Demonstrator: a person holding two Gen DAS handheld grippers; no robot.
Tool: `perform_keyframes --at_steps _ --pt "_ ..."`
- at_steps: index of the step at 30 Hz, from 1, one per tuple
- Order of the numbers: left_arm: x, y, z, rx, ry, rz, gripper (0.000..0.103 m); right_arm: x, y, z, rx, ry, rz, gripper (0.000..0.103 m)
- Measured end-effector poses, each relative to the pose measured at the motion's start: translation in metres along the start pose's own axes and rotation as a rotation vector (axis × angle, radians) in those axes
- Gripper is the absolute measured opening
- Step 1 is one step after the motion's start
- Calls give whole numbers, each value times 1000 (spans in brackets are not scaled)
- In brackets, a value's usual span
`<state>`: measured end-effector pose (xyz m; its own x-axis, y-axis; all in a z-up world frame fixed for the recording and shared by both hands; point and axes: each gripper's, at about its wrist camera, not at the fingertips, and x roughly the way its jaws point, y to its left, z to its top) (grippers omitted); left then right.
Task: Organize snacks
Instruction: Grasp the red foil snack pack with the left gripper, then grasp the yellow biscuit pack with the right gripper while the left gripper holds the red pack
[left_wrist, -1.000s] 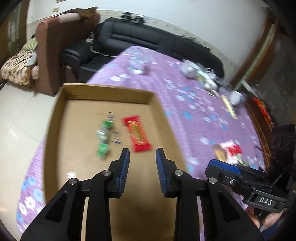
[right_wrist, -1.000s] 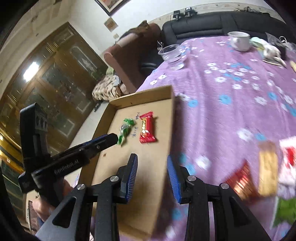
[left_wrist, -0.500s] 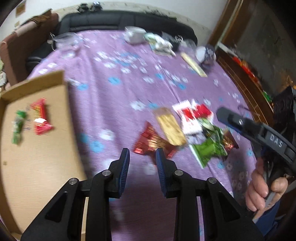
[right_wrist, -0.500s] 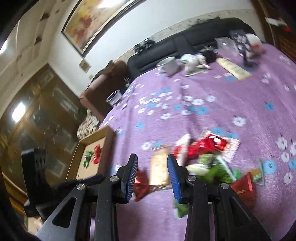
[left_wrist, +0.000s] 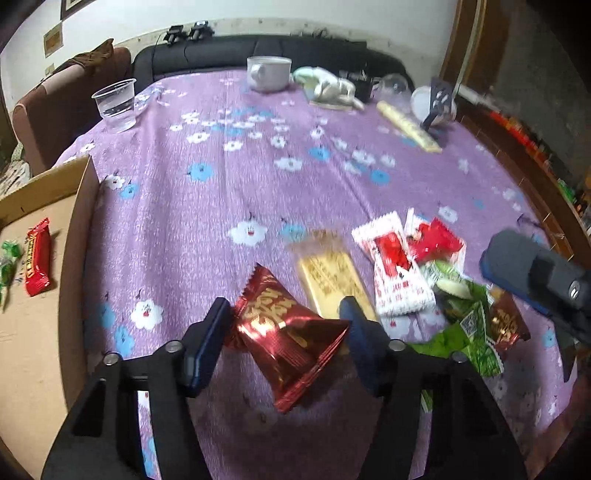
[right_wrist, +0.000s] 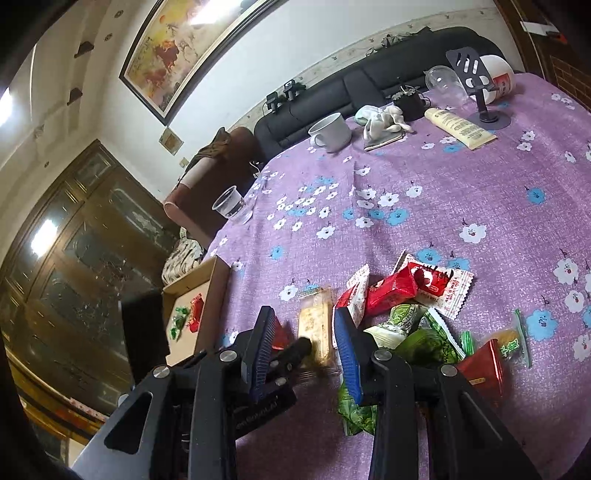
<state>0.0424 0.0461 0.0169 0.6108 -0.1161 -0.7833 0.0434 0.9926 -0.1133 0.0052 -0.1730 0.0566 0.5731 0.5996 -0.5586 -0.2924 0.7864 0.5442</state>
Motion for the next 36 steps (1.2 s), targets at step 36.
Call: perform_keyframes --at_steps 36 --pt "-52 51 14 -200 -306 30 38 97 50 -32 -346 192 -357 46"
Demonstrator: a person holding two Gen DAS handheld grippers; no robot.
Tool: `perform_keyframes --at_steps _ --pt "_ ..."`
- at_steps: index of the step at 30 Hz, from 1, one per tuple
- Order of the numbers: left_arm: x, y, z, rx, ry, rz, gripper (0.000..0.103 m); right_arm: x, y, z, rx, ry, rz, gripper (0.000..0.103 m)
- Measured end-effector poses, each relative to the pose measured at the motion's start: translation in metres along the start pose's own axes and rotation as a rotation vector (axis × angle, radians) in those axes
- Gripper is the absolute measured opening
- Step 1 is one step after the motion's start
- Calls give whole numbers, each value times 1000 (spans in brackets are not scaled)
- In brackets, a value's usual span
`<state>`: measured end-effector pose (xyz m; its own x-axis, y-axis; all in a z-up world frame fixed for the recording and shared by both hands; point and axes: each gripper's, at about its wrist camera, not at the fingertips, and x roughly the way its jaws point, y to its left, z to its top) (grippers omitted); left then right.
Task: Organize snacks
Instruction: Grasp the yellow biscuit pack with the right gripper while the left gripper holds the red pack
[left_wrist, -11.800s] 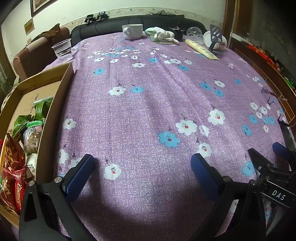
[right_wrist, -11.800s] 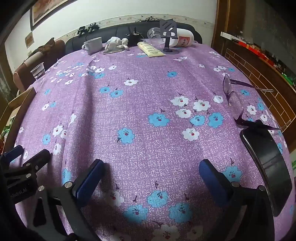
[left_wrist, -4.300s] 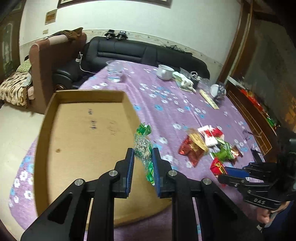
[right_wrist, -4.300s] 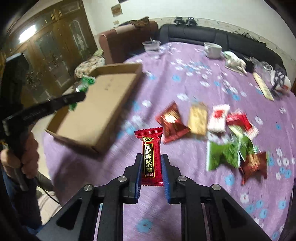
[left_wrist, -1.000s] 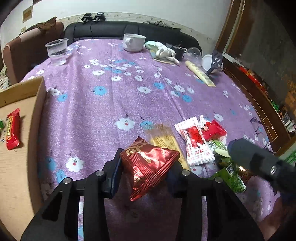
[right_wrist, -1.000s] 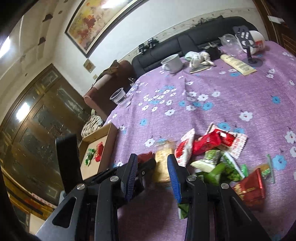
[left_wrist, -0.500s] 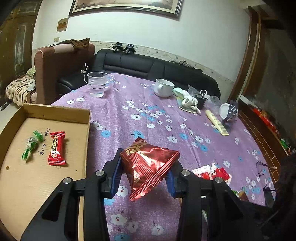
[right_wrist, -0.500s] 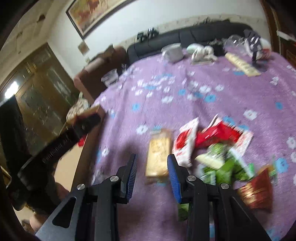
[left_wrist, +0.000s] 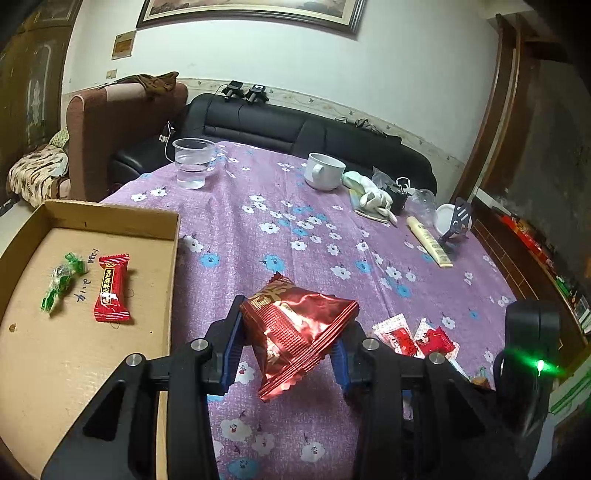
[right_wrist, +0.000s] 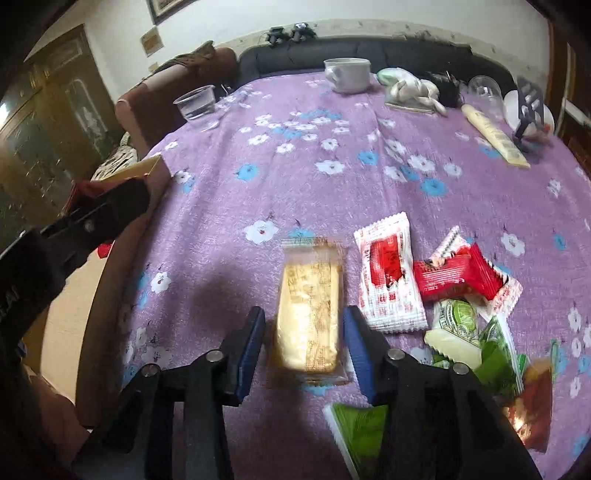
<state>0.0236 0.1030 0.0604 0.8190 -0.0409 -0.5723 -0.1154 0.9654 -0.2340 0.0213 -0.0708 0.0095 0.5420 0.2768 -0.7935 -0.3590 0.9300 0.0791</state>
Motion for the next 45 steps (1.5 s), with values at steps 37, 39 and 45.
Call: perform_keyframes --at_steps 37,39,45 --pt "6 -17 -8 80 23 -5 39 -58 -53 -1 293 -262 220 37" --pt "6 -17 -8 82 24 -6 39 -60 -53 -1 298 -274 231 37" --pt "8 -15 -7 66 27 -1 39 -50 -51 3 255 -214 186 41"
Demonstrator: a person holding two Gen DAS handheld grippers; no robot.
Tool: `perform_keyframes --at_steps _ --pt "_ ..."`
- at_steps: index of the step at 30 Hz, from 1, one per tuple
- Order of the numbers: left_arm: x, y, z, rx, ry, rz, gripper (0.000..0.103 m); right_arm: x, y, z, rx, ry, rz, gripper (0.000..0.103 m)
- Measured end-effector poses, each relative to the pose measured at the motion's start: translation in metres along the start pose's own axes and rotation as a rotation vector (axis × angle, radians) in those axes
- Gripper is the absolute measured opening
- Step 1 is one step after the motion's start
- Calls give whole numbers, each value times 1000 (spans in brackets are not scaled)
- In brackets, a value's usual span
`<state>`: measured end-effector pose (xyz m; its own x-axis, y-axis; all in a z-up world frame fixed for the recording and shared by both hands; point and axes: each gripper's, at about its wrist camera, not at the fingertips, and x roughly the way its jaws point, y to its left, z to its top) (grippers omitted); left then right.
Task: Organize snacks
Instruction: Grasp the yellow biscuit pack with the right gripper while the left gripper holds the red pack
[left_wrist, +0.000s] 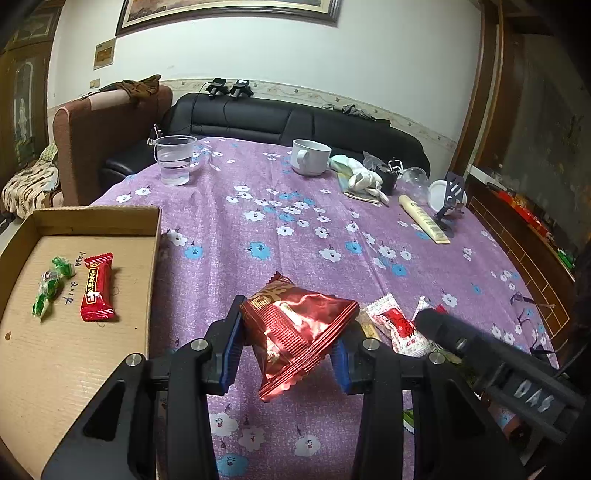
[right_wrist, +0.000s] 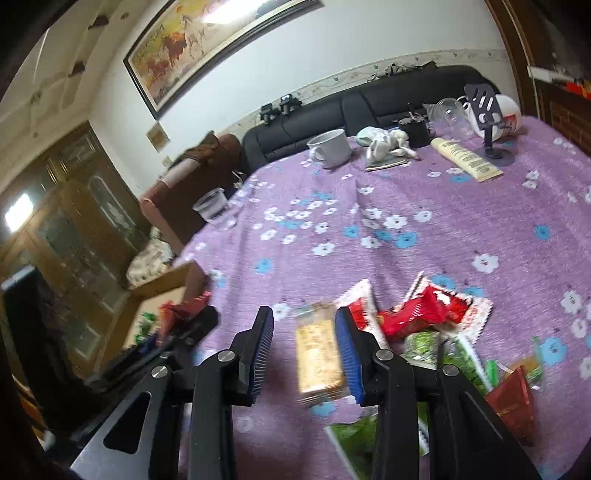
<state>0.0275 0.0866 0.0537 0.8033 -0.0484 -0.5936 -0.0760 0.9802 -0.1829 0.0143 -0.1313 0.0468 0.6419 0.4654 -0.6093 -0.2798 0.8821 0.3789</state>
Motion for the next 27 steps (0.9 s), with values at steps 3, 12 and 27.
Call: perform_keyframes --at_steps 3,12,27 --pt "-3 2 2 -15 -13 -5 39 16 0 -1 -10 77 22 41" --pt "-3 8 4 -40 -19 -3 39 49 2 -7 -65 207 -43 40" --pt "2 4 3 -24 -4 3 39 53 25 -18 -295 201 -197 34"
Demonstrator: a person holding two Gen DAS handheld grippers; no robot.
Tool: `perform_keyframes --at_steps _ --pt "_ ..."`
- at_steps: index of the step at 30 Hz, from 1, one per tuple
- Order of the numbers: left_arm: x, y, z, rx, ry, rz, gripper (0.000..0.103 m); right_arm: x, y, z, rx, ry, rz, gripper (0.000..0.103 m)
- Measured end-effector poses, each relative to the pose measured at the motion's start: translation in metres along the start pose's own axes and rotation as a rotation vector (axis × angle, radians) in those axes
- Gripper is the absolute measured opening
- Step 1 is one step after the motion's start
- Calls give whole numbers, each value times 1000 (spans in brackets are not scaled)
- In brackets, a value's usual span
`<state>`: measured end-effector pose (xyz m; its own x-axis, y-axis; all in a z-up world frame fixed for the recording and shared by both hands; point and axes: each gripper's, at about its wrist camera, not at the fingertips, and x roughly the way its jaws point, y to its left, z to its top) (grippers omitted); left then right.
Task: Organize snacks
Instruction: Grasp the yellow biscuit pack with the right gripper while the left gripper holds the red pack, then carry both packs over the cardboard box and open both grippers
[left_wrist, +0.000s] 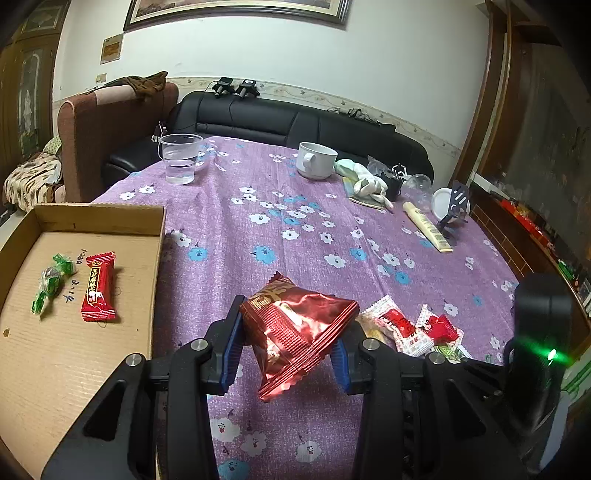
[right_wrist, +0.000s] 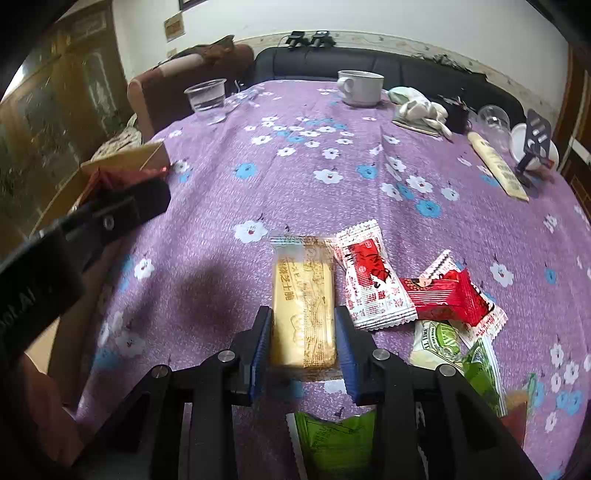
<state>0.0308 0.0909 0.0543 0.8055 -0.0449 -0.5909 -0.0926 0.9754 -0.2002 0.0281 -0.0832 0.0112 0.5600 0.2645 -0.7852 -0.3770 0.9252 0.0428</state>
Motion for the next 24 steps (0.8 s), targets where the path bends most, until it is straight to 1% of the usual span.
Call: perform_keyframes --at_steps 5,8,10,13,16,20,24 --pt "2 1 0 -5 13 -6 39 -14 -15 4 95 -70 43 34" --pt "6 -1 -1 -1 29 -11 39 -20 -22 4 140 -91 78 34" --pt "6 0 -1 1 35 -15 38 -24 -22 5 146 -100 94 34" --pt "5 0 -1 -2 27 -11 39 -31 -18 3 136 -125 90 34" --pt "6 -1 -3 5 36 -15 38 -34 -20 1 157 -123 123 34" --pt "-1 -4 -3 14 10 -20 39 -40 -26 2 187 -151 116 34" --pt "-7 -1 -1 -13 -7 -25 39 -42 -26 2 201 -156 115 34"
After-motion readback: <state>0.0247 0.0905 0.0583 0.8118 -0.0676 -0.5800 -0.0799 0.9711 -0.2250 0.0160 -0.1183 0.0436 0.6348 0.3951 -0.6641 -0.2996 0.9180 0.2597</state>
